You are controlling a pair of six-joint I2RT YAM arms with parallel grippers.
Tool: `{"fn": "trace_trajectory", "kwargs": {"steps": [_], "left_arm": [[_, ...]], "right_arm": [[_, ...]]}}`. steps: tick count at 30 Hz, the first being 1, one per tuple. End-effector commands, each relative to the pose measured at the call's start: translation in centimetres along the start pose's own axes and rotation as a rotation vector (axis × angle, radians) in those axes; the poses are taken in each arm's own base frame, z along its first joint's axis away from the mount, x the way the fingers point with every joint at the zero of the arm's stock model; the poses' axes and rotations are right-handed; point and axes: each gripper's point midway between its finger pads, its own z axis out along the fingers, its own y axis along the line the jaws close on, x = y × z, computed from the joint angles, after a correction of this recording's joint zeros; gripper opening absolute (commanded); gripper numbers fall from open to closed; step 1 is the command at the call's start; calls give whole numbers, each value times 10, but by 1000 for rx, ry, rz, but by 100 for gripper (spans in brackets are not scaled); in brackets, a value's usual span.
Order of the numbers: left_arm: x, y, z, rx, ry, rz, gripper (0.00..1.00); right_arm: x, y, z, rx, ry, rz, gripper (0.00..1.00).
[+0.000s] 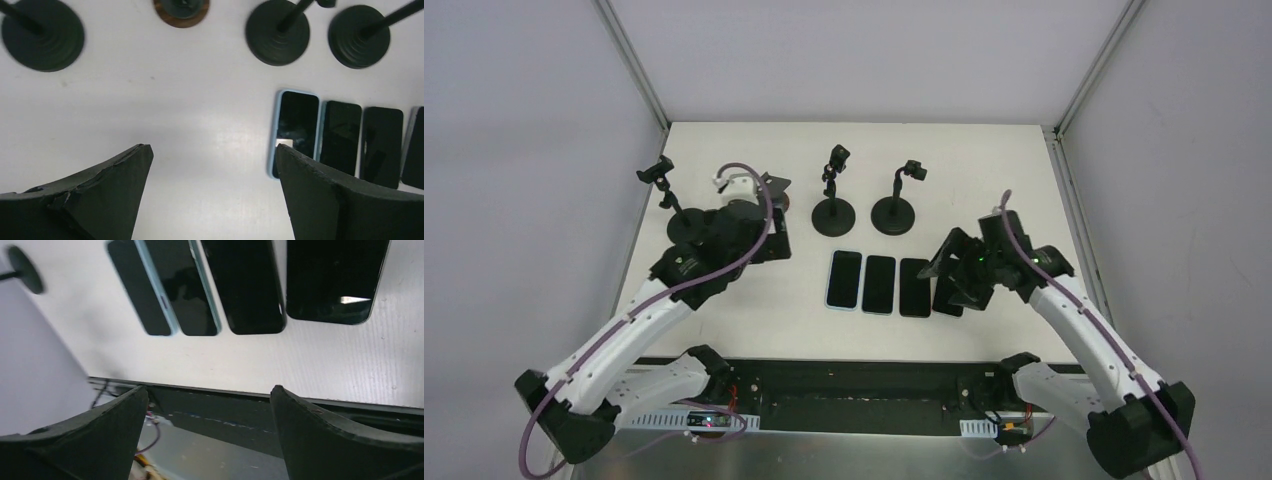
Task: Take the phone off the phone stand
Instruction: Reset both arms
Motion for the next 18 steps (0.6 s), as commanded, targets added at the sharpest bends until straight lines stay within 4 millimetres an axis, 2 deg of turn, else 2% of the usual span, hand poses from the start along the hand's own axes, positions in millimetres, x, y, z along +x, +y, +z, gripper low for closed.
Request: {"fn": "trace_trajectory", "kwargs": {"steps": [1,6,8,11,15,18], "left_arm": [[-5,51,-38,-68,45,54,99],[-19,81,-77,-117,-34,37,99],[-22,98,-91,-180,-84,-37,99],[-22,113,-105,-205,-136,-91,99],[-23,129,-120,-237,-180,-77,99],[-27,154,-136,-347,-211,-80,99]], "right_arm": [[-21,33,-54,-265,-60,54,95],[-59,3,-104,-197,-447,81,96],[-64,-2,-123,-209,-552,88,96],[-68,-9,-145,-220,-669,102,99],[-74,-22,-167,-196,-785,144,100],[-77,-31,-181,-160,-847,142,100]]}}
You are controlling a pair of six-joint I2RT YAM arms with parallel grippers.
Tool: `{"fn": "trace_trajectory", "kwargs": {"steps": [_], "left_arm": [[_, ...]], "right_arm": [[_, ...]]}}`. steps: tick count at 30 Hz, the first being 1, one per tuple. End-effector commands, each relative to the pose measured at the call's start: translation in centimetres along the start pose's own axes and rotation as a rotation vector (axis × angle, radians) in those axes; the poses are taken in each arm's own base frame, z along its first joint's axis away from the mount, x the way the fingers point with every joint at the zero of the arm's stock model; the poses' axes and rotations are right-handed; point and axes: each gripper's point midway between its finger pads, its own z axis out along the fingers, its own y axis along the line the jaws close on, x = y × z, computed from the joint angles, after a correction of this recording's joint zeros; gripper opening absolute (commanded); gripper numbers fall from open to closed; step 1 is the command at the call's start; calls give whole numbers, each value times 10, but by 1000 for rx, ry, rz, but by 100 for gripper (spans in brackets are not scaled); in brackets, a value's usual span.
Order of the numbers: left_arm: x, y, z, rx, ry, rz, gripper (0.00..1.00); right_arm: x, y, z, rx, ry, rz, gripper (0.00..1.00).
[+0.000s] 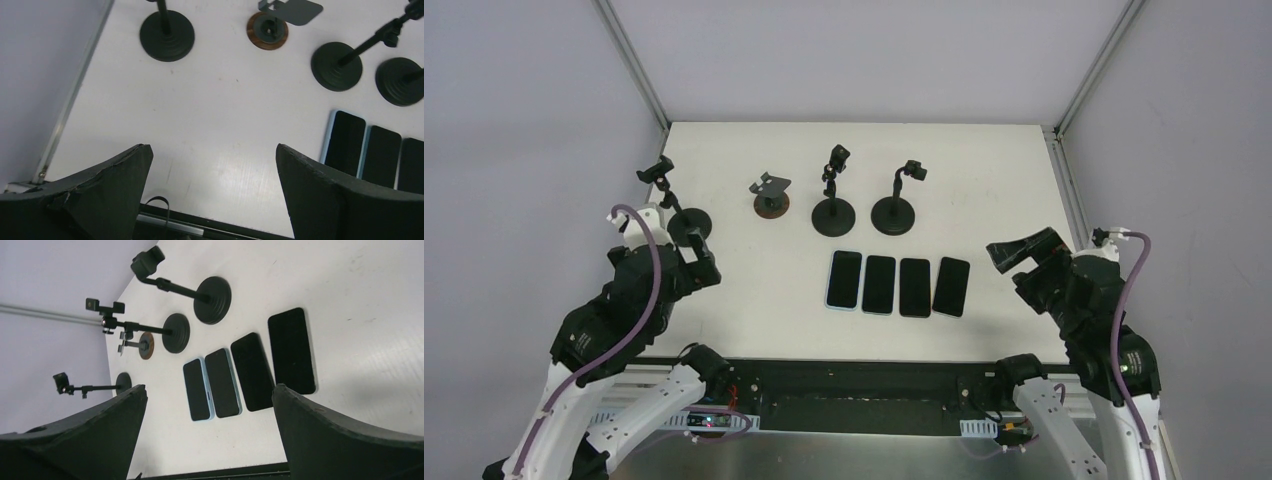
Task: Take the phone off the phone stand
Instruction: Reset both arms
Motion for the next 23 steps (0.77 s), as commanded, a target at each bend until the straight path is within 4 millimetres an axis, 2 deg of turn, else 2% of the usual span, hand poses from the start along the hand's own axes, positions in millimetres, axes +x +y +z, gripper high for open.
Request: {"fn": "trace_trajectory", "kwargs": {"steps": [1,4,11,16,23], "left_arm": [[-14,43,-16,-178,-55,16,99],[-19,53,-22,-206,-76,21,99],[-35,57,-33,-196,-115,11,99],[-38,57,-36,-187,-124,-2,99],[-36,61,-37,-203,-125,-7,99]], "right_arm": [[-30,-12,-16,83,-147,-21,100],[-37,-11,-23,78,-174,-45,100],[-53,2,-49,55,-202,-114,100],[-56,9,-53,30,-207,-118,100],[-53,6,-51,42,-193,-121,100]]}}
